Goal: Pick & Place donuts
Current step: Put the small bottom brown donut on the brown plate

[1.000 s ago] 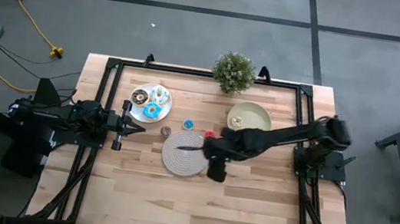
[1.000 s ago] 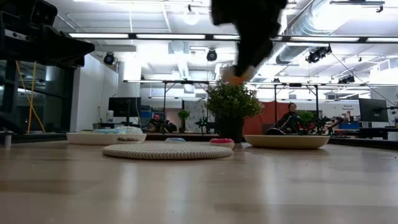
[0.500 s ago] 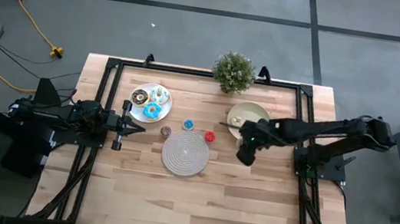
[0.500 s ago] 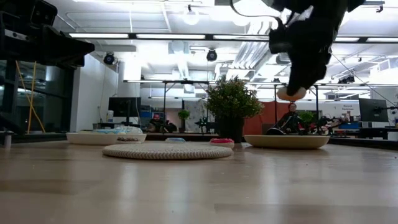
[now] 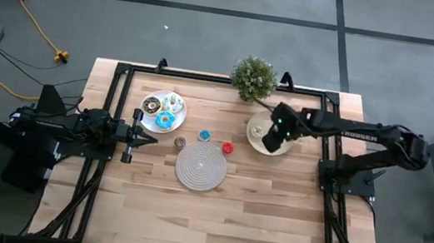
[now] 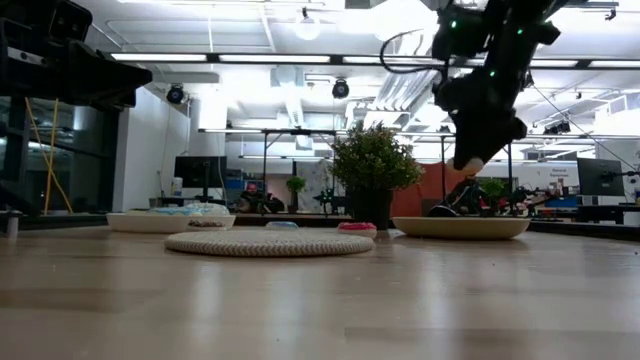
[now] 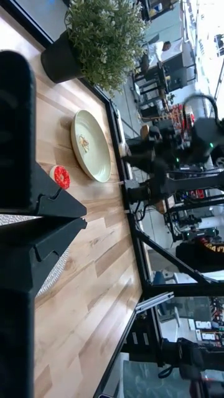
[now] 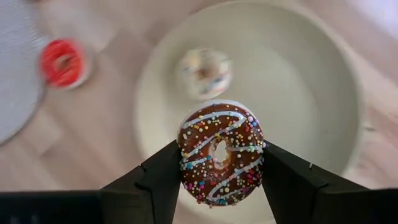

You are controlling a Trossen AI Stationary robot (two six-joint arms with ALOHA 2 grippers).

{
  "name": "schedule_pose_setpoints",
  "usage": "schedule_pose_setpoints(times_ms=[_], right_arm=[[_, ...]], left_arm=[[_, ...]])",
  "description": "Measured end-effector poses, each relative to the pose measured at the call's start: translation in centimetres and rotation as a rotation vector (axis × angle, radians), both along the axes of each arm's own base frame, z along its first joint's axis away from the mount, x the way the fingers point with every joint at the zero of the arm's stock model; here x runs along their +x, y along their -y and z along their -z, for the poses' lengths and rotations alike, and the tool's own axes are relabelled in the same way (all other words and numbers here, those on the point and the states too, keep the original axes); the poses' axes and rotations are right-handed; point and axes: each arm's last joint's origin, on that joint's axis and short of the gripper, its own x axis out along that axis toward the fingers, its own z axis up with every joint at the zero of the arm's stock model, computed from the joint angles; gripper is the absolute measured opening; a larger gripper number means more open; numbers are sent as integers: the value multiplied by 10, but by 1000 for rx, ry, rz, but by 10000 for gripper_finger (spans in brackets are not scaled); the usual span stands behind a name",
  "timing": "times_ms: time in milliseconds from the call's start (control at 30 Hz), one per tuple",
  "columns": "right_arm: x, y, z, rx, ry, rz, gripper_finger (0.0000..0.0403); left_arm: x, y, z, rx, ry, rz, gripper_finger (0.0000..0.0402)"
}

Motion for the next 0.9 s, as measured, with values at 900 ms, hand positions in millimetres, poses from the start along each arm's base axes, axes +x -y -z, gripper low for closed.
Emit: schedule_pose_setpoints(times_ms=[900], right_arm=[[48, 88, 52, 120, -126, 241, 193]], left_arm=[[0, 0, 0, 0, 0, 0, 0]])
